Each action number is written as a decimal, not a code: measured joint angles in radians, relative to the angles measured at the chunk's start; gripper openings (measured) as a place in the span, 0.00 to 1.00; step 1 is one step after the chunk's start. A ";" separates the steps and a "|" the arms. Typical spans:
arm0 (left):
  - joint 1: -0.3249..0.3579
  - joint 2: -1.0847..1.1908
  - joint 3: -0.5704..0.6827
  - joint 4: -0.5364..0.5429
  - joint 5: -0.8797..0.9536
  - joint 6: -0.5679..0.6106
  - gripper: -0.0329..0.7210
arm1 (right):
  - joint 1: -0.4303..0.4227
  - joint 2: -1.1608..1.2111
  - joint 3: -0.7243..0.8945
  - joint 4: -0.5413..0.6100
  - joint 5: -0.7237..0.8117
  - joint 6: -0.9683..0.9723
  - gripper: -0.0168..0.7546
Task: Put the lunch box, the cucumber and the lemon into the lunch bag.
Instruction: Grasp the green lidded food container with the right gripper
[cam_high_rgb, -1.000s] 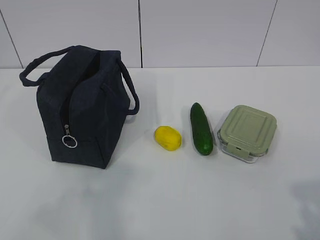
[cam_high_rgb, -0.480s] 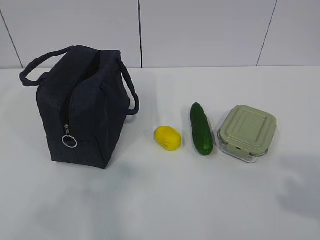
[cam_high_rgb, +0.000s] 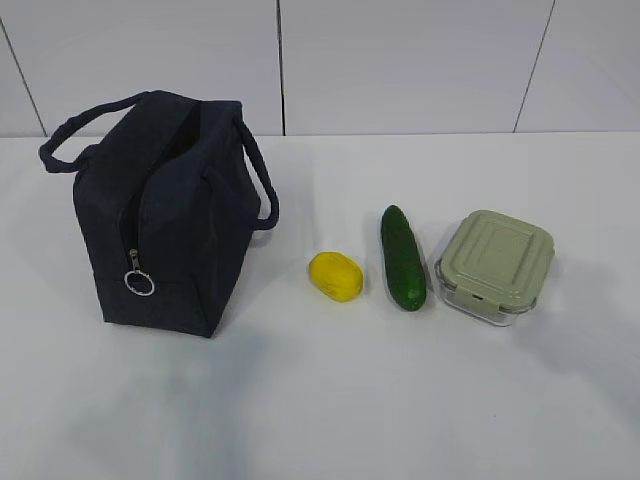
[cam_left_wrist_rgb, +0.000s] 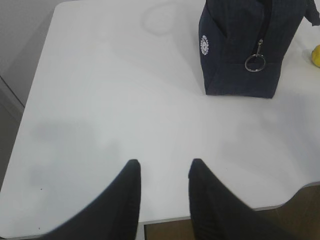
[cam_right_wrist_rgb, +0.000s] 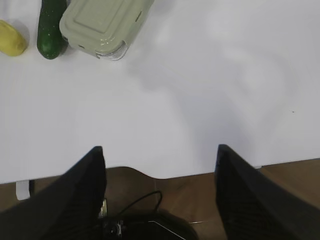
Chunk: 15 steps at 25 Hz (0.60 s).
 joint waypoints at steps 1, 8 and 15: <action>0.000 0.000 0.000 0.000 0.000 0.000 0.36 | 0.000 0.025 -0.002 0.002 -0.020 0.015 0.69; 0.000 0.000 0.000 0.000 0.000 0.000 0.36 | 0.000 0.252 -0.002 0.085 -0.174 0.061 0.69; 0.000 0.000 0.000 0.000 0.000 0.000 0.36 | 0.000 0.461 -0.004 0.215 -0.312 0.049 0.69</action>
